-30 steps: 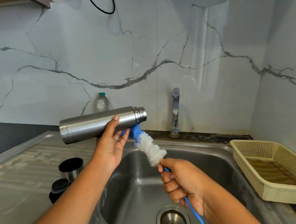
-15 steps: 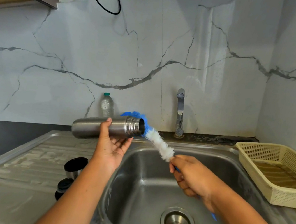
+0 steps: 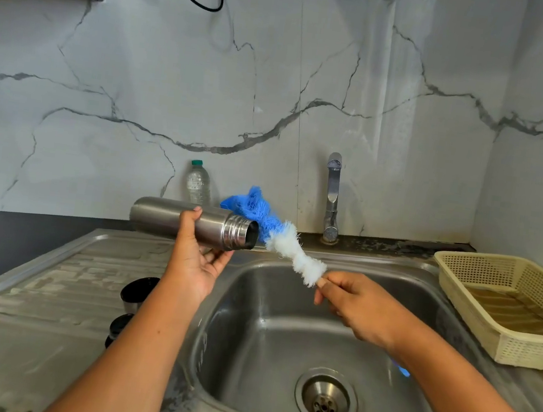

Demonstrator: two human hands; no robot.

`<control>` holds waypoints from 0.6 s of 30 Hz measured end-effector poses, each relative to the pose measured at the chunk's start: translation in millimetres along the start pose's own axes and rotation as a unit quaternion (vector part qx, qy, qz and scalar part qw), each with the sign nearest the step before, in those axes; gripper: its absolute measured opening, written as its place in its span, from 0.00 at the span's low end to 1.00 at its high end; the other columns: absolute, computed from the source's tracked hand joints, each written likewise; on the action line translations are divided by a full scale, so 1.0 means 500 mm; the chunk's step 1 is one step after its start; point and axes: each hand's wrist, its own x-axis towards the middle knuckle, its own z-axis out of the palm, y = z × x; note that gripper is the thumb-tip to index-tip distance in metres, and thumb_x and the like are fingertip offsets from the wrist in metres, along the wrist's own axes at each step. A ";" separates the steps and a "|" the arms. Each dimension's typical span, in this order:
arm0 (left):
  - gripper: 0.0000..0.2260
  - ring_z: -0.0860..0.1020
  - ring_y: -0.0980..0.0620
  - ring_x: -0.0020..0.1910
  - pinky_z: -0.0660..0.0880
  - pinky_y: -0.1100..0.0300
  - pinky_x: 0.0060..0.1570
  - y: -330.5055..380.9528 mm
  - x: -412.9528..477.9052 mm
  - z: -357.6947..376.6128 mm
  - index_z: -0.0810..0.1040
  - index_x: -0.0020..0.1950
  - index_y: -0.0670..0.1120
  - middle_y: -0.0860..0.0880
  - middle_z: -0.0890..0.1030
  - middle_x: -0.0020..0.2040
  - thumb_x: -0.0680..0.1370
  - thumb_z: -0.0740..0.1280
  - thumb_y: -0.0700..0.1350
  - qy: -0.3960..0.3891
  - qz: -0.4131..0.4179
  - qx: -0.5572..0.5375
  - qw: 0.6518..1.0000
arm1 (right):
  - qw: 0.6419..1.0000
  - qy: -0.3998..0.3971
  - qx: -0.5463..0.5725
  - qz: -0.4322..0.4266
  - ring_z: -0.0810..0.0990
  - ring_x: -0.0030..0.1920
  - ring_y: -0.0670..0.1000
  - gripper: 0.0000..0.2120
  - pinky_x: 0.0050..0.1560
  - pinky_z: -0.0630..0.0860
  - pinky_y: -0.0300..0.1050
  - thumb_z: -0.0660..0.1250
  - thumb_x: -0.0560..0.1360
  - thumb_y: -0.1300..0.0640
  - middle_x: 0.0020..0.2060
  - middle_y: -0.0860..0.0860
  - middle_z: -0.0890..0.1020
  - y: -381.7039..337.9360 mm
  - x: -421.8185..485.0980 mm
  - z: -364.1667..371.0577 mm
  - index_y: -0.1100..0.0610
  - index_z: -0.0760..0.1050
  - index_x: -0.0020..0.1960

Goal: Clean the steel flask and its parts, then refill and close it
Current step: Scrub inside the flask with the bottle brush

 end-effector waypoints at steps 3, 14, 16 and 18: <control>0.27 0.85 0.48 0.54 0.83 0.56 0.41 0.006 0.007 -0.005 0.74 0.70 0.47 0.44 0.85 0.58 0.75 0.75 0.55 0.021 0.021 -0.017 0.999 | 0.999 0.006 -0.035 -0.011 0.66 0.26 0.42 0.14 0.30 0.64 0.39 0.60 0.83 0.46 0.29 0.46 0.72 0.006 -0.001 -0.013 0.48 0.81 0.44; 0.27 0.85 0.47 0.56 0.84 0.54 0.42 0.006 0.029 -0.009 0.73 0.68 0.50 0.46 0.84 0.61 0.73 0.78 0.50 0.042 0.091 -0.017 0.995 | 0.997 0.015 -0.074 -0.028 0.67 0.28 0.46 0.14 0.33 0.66 0.42 0.61 0.83 0.47 0.26 0.44 0.70 0.013 0.002 -0.016 0.46 0.81 0.43; 0.27 0.84 0.47 0.57 0.84 0.54 0.41 0.009 0.033 -0.014 0.72 0.68 0.50 0.46 0.83 0.62 0.73 0.79 0.50 0.054 0.099 -0.025 0.993 | 0.997 0.018 -0.075 -0.031 0.68 0.29 0.46 0.14 0.34 0.67 0.43 0.61 0.83 0.47 0.26 0.44 0.71 0.011 0.005 -0.012 0.46 0.81 0.43; 0.26 0.84 0.47 0.57 0.84 0.53 0.43 0.003 0.032 -0.013 0.72 0.67 0.50 0.46 0.83 0.62 0.73 0.79 0.49 0.048 0.094 -0.021 0.994 | 0.996 0.020 -0.080 -0.036 0.68 0.29 0.45 0.14 0.34 0.67 0.42 0.61 0.83 0.48 0.27 0.44 0.71 0.006 0.009 0.001 0.46 0.81 0.43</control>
